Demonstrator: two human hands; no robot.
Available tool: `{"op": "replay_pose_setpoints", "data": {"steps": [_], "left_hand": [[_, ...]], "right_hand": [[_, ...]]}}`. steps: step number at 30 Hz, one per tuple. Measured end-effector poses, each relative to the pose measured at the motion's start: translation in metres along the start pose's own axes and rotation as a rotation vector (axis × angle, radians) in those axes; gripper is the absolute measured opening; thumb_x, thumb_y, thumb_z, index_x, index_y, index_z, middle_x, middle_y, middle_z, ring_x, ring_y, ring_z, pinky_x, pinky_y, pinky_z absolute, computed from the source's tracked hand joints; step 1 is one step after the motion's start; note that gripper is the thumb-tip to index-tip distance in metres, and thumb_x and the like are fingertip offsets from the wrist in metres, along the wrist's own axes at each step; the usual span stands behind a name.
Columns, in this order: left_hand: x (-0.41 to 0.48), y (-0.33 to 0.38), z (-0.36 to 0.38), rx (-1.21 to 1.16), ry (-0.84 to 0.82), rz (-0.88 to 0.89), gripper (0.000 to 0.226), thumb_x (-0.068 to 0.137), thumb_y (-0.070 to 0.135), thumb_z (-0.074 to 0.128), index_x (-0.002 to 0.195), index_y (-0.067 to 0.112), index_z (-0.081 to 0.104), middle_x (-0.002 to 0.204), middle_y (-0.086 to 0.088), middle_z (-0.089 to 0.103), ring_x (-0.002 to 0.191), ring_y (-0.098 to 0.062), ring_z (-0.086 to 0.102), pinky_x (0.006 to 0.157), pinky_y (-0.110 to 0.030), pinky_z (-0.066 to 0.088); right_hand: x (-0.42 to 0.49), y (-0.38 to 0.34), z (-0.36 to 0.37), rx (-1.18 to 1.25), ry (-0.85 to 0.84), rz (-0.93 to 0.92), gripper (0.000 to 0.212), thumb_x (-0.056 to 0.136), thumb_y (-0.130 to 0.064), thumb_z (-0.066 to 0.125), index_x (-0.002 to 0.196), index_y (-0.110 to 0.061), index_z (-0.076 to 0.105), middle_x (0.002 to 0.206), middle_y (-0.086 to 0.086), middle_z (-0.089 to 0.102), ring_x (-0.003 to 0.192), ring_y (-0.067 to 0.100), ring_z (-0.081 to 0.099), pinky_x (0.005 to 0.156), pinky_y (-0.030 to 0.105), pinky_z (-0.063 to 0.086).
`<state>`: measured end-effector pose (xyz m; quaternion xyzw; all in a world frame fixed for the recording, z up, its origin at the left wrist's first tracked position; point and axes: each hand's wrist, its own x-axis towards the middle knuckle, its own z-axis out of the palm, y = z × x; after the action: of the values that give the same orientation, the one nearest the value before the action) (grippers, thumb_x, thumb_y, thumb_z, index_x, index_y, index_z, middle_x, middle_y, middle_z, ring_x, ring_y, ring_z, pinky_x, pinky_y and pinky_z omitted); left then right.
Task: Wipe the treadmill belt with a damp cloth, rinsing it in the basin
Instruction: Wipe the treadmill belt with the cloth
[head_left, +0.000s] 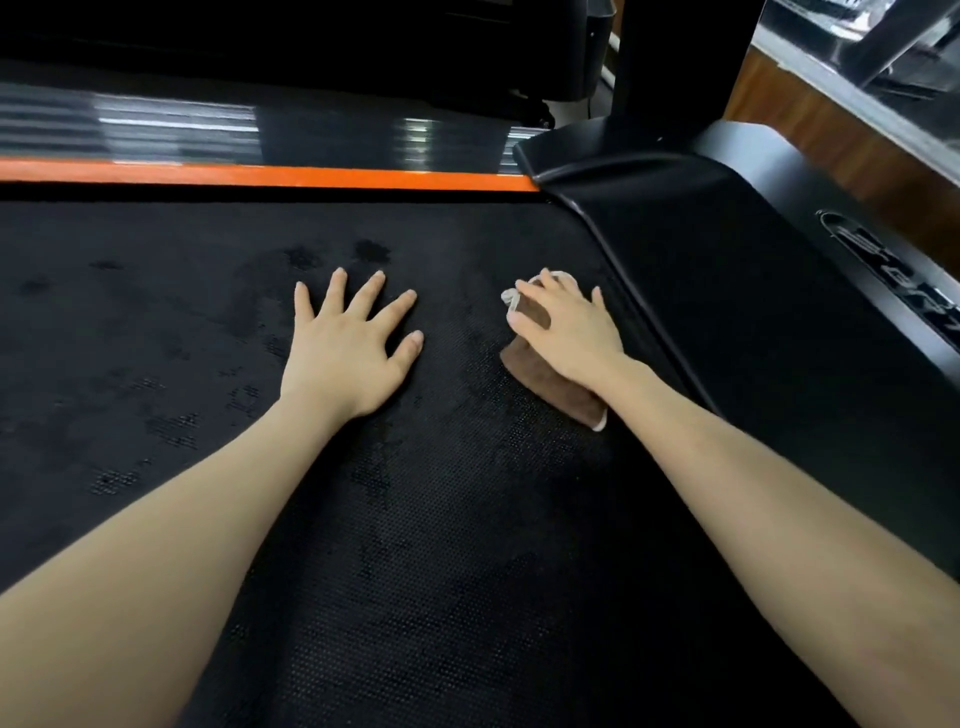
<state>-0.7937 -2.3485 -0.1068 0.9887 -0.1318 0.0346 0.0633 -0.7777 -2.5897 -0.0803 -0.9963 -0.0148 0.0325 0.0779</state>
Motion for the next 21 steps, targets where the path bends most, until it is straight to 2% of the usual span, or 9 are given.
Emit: {"op": "replay_pose_setpoints", "data": {"steps": [2, 5, 8, 12, 16, 18, 19, 21], "left_hand": [[0.000, 0.000, -0.001, -0.003, 0.003, -0.002, 0.061, 0.092, 0.059, 0.013, 0.148, 0.038, 0.018, 0.158, 0.000, 0.014, 0.145, -0.031, 0.002, 0.114, -0.056, -0.001], [-0.001, 0.000, -0.001, -0.001, 0.012, -0.004, 0.060, 0.093, 0.059, 0.015, 0.148, 0.038, 0.020, 0.158, 0.000, 0.015, 0.145, -0.032, 0.003, 0.114, -0.056, 0.000], [-0.001, 0.001, -0.001, 0.006, 0.001, 0.001, 0.059, 0.093, 0.059, 0.017, 0.148, 0.037, 0.019, 0.158, -0.001, 0.014, 0.145, -0.032, 0.003, 0.114, -0.056, 0.000], [-0.001, 0.000, -0.001, 0.002, 0.008, 0.004, 0.059, 0.094, 0.059, 0.012, 0.148, 0.037, 0.019, 0.158, -0.001, 0.015, 0.145, -0.032, 0.003, 0.114, -0.056, 0.000], [-0.001, 0.001, -0.001, -0.011, 0.000, -0.010, 0.063, 0.093, 0.058, 0.014, 0.150, 0.032, 0.014, 0.158, 0.001, 0.014, 0.145, -0.031, 0.001, 0.115, -0.056, -0.001], [0.000, 0.002, -0.001, -0.024, -0.001, -0.021, 0.067, 0.093, 0.058, 0.016, 0.151, 0.024, 0.012, 0.158, 0.002, 0.013, 0.146, -0.030, 0.001, 0.115, -0.055, -0.001], [0.000, 0.003, -0.001, -0.027, -0.004, -0.023, 0.068, 0.094, 0.057, 0.017, 0.151, 0.020, 0.012, 0.158, 0.003, 0.012, 0.146, -0.029, 0.000, 0.115, -0.055, -0.001], [0.000, 0.003, -0.001, -0.027, -0.006, -0.028, 0.065, 0.096, 0.053, 0.017, 0.151, 0.017, 0.014, 0.159, 0.003, 0.011, 0.146, -0.029, 0.000, 0.115, -0.054, -0.001]], "right_hand": [[-0.005, -0.002, -0.007, -0.050, -0.016, 0.017, 0.072, 0.087, -0.069, 0.032, 0.148, -0.033, 0.022, 0.158, 0.004, 0.013, 0.146, 0.021, 0.007, 0.115, 0.055, 0.002], [-0.031, -0.018, -0.012, 0.024, 0.070, 0.045, 0.089, 0.075, -0.081, 0.029, 0.149, -0.034, 0.013, 0.159, 0.006, 0.011, 0.145, 0.028, 0.005, 0.113, 0.057, 0.006], [-0.041, -0.035, 0.010, -0.115, 0.038, -0.010, 0.085, 0.077, -0.080, 0.031, 0.148, -0.038, 0.014, 0.159, 0.004, 0.005, 0.145, 0.031, 0.000, 0.115, 0.055, 0.005], [-0.002, -0.015, 0.011, -0.114, 0.131, -0.042, 0.066, 0.090, -0.065, 0.032, 0.148, -0.036, 0.020, 0.155, 0.004, 0.020, 0.143, 0.029, 0.013, 0.115, 0.055, 0.011], [0.064, -0.006, 0.008, -0.024, 0.157, 0.150, 0.075, 0.091, -0.060, 0.035, 0.150, -0.020, 0.012, 0.155, 0.007, 0.022, 0.142, 0.031, 0.017, 0.113, 0.055, 0.016], [0.072, -0.015, 0.008, -0.043, 0.206, 0.187, 0.065, 0.092, -0.055, 0.038, 0.142, -0.013, 0.032, 0.148, 0.011, 0.035, 0.135, 0.033, 0.031, 0.110, 0.049, 0.026], [0.065, -0.021, 0.007, -0.044, 0.251, 0.134, 0.055, 0.091, -0.053, 0.039, 0.130, -0.015, 0.045, 0.137, 0.009, 0.047, 0.126, 0.033, 0.042, 0.104, 0.045, 0.035], [0.035, -0.034, 0.011, -0.017, 0.308, -0.109, 0.046, 0.086, -0.052, 0.038, 0.113, -0.019, 0.054, 0.120, 0.004, 0.057, 0.111, 0.031, 0.052, 0.091, 0.041, 0.045]]}}
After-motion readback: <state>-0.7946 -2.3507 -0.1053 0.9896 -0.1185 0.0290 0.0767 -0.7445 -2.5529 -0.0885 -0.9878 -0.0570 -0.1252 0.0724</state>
